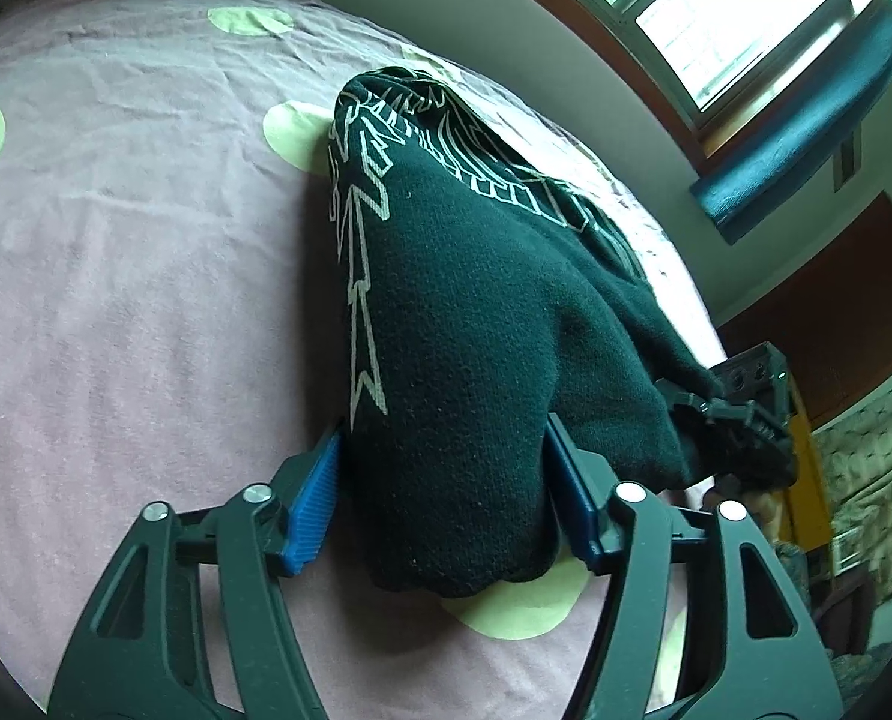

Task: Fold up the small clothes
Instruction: 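Hold the bundle sides with both grippers and press them together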

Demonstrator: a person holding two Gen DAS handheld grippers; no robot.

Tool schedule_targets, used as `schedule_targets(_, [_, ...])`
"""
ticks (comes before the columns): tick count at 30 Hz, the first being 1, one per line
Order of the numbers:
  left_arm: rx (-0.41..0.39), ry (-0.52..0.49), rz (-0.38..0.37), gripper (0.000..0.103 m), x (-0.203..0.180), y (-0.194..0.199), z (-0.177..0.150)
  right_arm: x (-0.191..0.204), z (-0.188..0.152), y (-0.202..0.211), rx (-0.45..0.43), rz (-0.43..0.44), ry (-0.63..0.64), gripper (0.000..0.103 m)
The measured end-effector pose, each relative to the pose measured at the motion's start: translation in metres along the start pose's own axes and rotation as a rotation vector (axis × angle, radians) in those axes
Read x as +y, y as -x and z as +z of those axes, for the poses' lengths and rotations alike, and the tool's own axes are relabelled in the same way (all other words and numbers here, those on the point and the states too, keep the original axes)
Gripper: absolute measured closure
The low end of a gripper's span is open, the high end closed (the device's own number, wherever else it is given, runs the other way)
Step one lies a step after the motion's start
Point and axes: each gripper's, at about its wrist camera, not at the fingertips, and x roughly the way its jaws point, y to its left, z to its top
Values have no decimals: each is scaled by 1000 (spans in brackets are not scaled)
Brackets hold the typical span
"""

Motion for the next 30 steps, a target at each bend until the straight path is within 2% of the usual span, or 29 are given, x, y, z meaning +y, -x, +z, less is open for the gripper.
schedule_targets(1, [6, 16, -20, 34, 3, -2, 2, 0, -2, 0, -2, 3, -1, 55])
schedule_targets(3, [40, 72, -71, 22, 12, -9, 8, -1, -3, 4, -3, 3, 4, 55])
schedule_targets(5, [78, 132, -133, 17, 23, -21, 14, 0, -3, 5, -9, -5, 11, 53])
schedule_targets(7, [90, 150, -162, 17, 28, -28, 19, 3, -4, 4, -7, -11, 15, 51])
schedule_targets(9, [83, 110, -171, 31, 22, -28, 25, 4, -1, 4, 3, -13, 2, 47])
schedule_targets(13, [65, 74, -131, 43, 14, -24, 25, 6, 6, 1, -2, -17, -5, 45])
schedule_targets(15, [44, 52, -105, 46, 7, -18, 24, 13, 5, 2, -21, -34, 23, 49])
schedule_targets(20, [3, 15, -60, 47, -12, 11, 19, 39, -3, 14, -48, -38, 77, 51])
schedule_targets(24, [32, 0, -29, 46, -6, 8, 4, 26, -17, 2, 23, -49, 66, 51])
schedule_targets(27, [28, 57, -69, 45, 13, -2, -3, 12, -22, -4, 23, -37, 50, 51])
schedule_targets(30, [20, 43, -77, 44, 11, 1, -1, 18, -22, -3, 21, -46, 74, 51])
